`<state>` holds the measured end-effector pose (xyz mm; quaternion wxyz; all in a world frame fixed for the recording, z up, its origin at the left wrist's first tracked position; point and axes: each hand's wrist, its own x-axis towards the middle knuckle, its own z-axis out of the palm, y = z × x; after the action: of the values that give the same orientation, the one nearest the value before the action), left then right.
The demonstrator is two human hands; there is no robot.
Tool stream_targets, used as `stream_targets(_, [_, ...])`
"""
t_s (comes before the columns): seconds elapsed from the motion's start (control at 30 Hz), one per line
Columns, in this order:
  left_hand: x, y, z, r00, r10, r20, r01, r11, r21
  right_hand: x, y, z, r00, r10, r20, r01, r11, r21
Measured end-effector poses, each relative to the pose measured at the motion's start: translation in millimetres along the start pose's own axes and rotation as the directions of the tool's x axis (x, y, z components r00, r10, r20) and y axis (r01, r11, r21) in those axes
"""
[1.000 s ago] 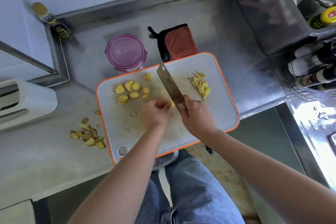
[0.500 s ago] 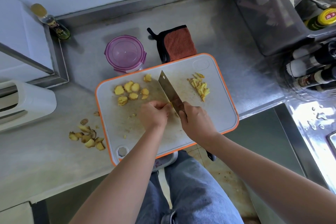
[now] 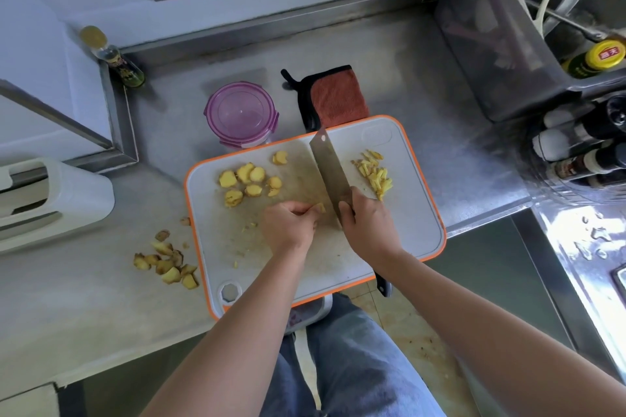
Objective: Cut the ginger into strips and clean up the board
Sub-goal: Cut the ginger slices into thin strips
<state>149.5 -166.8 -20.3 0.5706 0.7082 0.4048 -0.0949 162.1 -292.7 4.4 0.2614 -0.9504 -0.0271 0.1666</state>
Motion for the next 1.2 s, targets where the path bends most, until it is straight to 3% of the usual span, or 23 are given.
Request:
stream_targets(0.17, [1,-2,0,1.0,-0.008,0.003,0.008,1.0,-0.002,-3,2,-10,1.0,-0.016,-0.009,0.017,0.997,0.076])
stream_targets(0.33, [3,-3,1,1.0,0.009,-0.005,-0.009,1.0,0.025,-18,-4,-4,0.995,-0.097,0.033,0.097,0.995,0.027])
stream_targets(0.7, [5,-8,2,0.998,0.06,0.009,-0.06,0.998,0.033,-32,-4,6,0.997,-0.032,0.068,0.039,0.995,-0.096])
stream_targets(1.03, [3,-7,0,0.998,0.055,0.012,-0.055,0.998,-0.006,-9,-15,9,0.999,-0.02,0.026,0.02,1.0,0.005])
stream_targets(1.2, [1,-8,-1,0.998,0.056,0.012,-0.055,0.998,-0.035,-16,-10,1,0.996,-0.087,0.029,0.086,0.996,0.023])
